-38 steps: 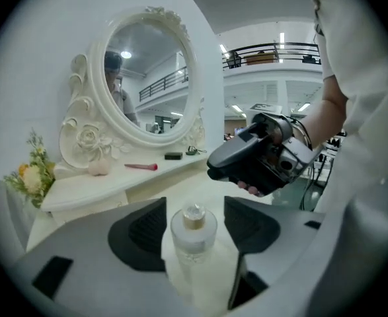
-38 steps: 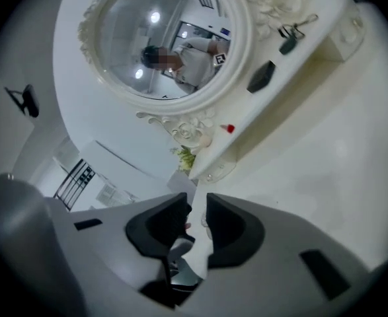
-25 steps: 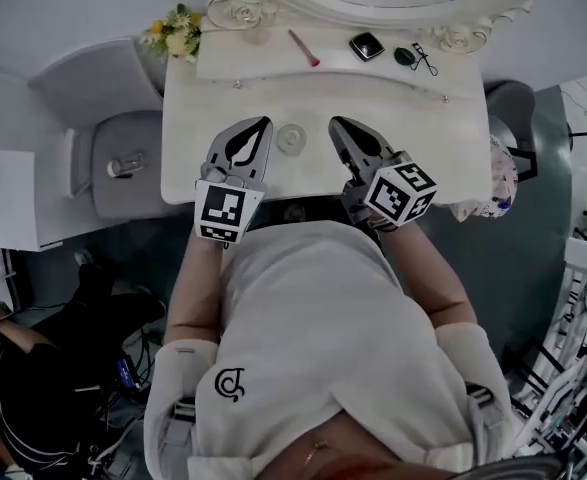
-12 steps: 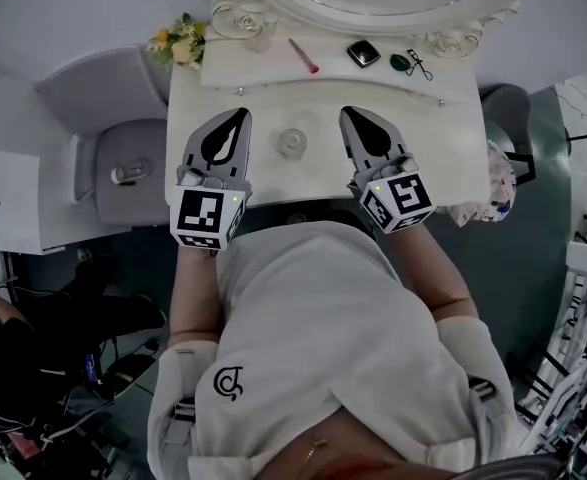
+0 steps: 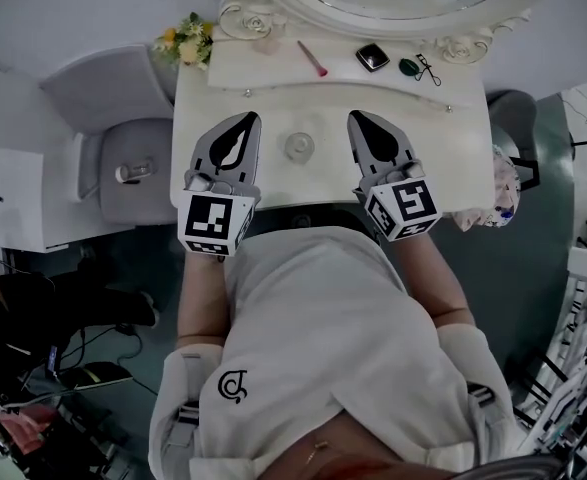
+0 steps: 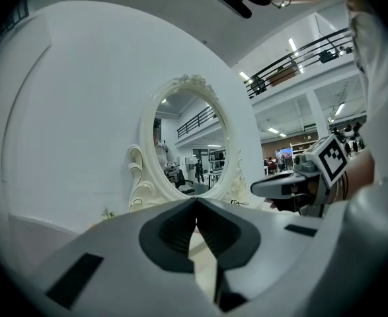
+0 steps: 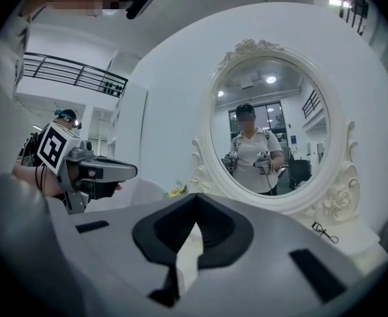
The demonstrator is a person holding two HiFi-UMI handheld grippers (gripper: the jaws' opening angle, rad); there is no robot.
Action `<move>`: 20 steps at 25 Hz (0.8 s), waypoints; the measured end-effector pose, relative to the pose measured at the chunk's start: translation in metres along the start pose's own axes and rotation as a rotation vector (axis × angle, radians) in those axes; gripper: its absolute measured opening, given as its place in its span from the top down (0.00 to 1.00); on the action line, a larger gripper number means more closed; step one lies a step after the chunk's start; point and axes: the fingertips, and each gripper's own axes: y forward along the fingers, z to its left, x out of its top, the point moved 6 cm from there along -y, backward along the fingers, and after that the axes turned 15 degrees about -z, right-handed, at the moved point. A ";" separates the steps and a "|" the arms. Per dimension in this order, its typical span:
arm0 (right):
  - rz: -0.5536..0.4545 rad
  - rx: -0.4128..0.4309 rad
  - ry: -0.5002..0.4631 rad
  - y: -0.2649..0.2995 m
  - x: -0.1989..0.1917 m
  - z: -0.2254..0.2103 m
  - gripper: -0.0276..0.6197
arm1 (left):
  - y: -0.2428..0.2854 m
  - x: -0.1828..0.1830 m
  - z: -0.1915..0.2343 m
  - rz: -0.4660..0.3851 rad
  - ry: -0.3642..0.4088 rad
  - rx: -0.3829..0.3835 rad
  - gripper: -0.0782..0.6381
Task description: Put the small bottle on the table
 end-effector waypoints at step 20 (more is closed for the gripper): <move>0.023 0.002 0.015 0.007 -0.009 0.011 0.95 | 0.006 -0.007 0.008 -0.023 -0.028 0.043 0.87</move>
